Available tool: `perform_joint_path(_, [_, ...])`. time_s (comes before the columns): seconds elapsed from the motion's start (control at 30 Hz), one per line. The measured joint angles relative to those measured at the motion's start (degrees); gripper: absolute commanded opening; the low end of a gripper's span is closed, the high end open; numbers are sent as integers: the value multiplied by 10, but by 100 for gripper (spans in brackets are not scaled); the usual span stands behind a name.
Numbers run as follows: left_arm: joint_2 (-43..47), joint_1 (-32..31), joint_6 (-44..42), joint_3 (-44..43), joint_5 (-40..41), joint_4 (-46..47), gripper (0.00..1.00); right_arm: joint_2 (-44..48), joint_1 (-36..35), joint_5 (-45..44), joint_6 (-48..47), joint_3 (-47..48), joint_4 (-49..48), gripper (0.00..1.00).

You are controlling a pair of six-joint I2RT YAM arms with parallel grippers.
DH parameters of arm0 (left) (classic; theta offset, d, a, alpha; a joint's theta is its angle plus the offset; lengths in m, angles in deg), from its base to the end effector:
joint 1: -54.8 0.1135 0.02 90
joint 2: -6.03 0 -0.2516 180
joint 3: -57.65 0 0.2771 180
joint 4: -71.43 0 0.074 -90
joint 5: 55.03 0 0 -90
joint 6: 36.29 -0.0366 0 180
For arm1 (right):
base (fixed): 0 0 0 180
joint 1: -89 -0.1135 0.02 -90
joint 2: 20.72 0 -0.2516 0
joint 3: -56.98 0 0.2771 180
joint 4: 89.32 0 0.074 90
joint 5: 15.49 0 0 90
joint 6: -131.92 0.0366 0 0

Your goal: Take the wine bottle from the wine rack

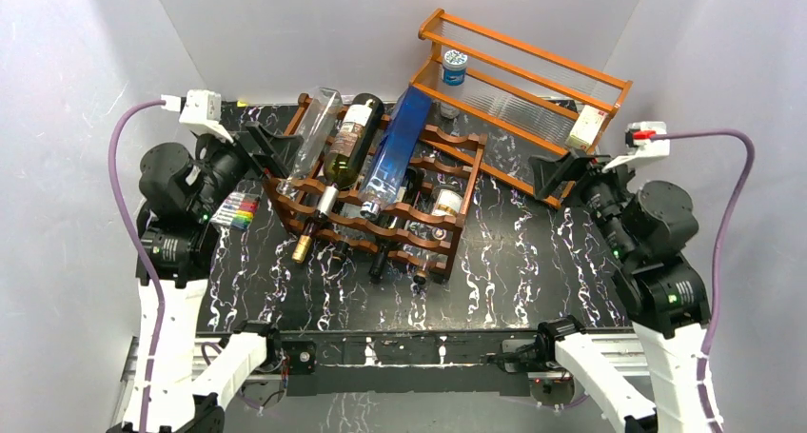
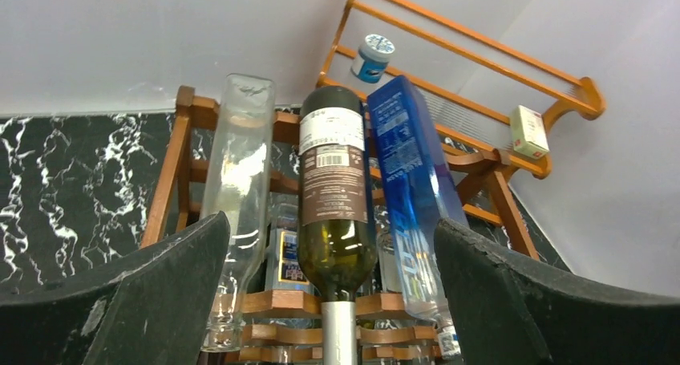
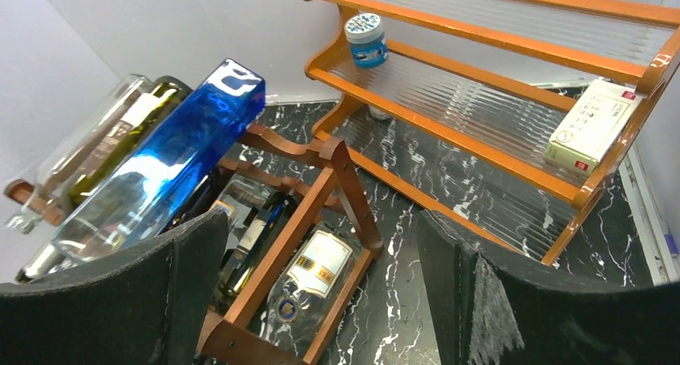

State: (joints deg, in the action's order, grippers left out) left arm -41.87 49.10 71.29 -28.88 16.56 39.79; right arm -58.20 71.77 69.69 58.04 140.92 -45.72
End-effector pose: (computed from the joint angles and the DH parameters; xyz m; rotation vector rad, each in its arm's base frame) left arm 0.1737 -0.0290 0.4864 0.1145 1.4754 -0.5629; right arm 0.1170 0.0331 0.4730 0.0530 1.5335 0.4006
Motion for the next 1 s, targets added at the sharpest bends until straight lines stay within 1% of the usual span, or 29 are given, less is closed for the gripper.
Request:
perform_joint_path(0.23, [-52,33,13,-39,-1,-54,98,-60,-17,-56,4,0,-1,98])
perform_joint_path(0.47, [-92,53,22,-80,-24,-99,98,-90,-26,-109,19,0,-4,98])
perform_joint_path(0.63, [-130,60,29,-110,-61,-124,98,-87,-29,-113,22,0,-14,98])
perform_joint_path(0.73, [-158,57,37,-124,-86,-134,98,-88,-31,-86,21,0,-19,98])
perform_joint_path(0.8, [-179,43,42,-136,-90,-142,98,-94,-31,-67,21,0,-21,98])
perform_joint_path(0.87, [-200,12,47,-148,-84,-149,98,-104,-31,-46,22,5,-20,98])
perform_joint_path(1.0, [-237,-95,56,-180,-49,-159,98,-142,-31,-5,30,23,-12,98])
